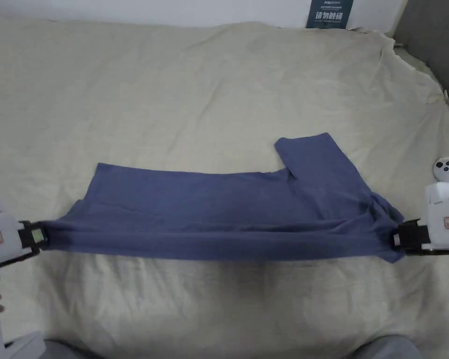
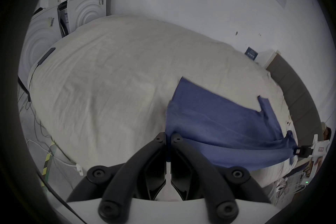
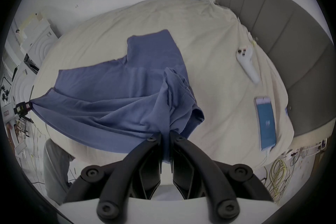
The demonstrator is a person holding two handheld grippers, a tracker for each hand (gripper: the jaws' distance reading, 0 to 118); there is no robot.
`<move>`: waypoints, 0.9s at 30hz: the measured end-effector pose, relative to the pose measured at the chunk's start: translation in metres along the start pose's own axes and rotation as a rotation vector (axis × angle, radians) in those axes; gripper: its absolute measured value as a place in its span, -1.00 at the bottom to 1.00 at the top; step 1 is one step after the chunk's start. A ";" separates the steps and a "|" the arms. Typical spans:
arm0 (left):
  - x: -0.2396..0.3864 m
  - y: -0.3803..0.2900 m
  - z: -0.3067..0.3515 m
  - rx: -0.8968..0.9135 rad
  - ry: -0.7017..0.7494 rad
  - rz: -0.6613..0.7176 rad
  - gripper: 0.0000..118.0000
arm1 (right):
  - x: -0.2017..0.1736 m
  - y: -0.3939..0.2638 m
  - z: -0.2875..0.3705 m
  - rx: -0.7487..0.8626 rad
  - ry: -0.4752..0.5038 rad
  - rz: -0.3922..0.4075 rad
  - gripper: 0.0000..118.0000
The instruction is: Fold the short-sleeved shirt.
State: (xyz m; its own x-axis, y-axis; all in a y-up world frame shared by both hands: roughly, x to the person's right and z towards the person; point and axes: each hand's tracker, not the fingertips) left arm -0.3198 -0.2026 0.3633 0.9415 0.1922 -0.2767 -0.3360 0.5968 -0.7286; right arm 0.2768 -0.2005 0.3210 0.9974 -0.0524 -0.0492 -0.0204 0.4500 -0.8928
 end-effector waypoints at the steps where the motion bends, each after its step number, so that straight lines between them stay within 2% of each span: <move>1: -0.005 -0.012 -0.003 -0.026 0.008 0.019 -1.00 | 0.001 -0.011 -0.005 -0.018 0.002 -0.007 -0.88; 5: -0.018 -0.051 -0.016 -0.099 0.032 0.048 -1.00 | 0.002 -0.050 -0.026 -0.072 -0.008 -0.067 -0.88; 9: -0.017 -0.065 -0.028 -0.135 0.050 0.049 -0.96 | -0.005 -0.062 -0.034 -0.058 -0.032 -0.096 -0.88; 10: -0.016 -0.064 -0.027 -0.131 0.061 0.052 -0.77 | -0.007 -0.063 -0.032 -0.041 -0.035 -0.097 -0.87; 12: -0.014 -0.058 -0.022 -0.124 0.089 0.025 0.00 | -0.010 -0.061 -0.024 -0.021 -0.051 -0.081 -0.68; 13: -0.016 -0.053 -0.017 -0.104 0.106 -0.001 0.38 | -0.004 -0.055 -0.021 -0.019 -0.068 -0.061 -0.42; 14: -0.016 -0.047 -0.011 -0.075 0.114 -0.007 0.75 | -0.003 -0.051 -0.014 -0.013 -0.092 -0.027 0.10; 15: -0.018 -0.038 -0.003 -0.033 0.117 -0.009 0.88 | -0.003 -0.047 -0.005 0.018 -0.111 -0.005 0.48; 16: -0.017 -0.029 0.007 0.022 0.112 -0.007 0.89 | -0.004 -0.043 0.006 0.066 -0.143 0.013 0.70; 19: -0.008 -0.002 0.033 0.157 0.099 -0.006 0.90 | -0.018 -0.029 0.054 0.294 -0.160 0.008 0.72; 23: 0.026 0.017 0.060 0.372 0.074 -0.100 0.90 | -0.038 -0.020 0.102 0.633 -0.123 -0.051 0.72; 27: 0.051 0.015 0.068 0.528 0.020 -0.149 0.79 | -0.060 -0.020 0.117 0.803 -0.126 -0.055 0.72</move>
State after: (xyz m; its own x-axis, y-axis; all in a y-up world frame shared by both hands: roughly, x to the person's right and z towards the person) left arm -0.2752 -0.1310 0.3803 0.9756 0.0634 -0.2103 -0.1354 0.9275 -0.3485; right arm 0.2252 -0.1020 0.3938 0.9968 -0.0136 0.0787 0.0364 0.9543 -0.2965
